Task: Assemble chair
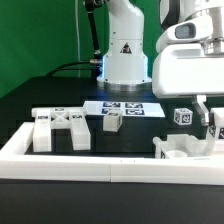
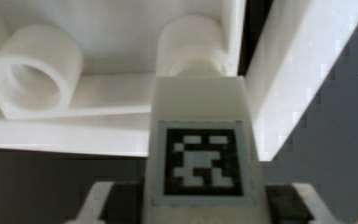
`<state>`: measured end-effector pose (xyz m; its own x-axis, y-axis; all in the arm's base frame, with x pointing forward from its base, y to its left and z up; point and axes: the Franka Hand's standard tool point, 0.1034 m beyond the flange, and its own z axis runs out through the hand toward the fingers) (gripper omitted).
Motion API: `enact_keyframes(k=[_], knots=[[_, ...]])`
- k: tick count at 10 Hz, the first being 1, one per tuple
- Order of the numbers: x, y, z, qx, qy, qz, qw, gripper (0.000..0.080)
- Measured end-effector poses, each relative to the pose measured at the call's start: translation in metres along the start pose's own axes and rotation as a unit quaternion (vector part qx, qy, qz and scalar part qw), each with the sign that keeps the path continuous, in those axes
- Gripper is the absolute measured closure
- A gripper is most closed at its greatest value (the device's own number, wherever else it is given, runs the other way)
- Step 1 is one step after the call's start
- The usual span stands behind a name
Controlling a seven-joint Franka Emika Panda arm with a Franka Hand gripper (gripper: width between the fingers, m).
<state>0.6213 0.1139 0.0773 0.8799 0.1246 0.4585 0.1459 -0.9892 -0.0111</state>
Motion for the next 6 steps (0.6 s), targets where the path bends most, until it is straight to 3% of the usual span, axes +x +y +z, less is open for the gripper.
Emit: enact_keyframes(k=[4,6], knots=[[-0.015,-0.01,-0.001,0.001,0.029,-0.01,1.0,0.0509],[-0.015,-0.01,-0.001,0.001,0.03,-0.013,0.999,0.05]])
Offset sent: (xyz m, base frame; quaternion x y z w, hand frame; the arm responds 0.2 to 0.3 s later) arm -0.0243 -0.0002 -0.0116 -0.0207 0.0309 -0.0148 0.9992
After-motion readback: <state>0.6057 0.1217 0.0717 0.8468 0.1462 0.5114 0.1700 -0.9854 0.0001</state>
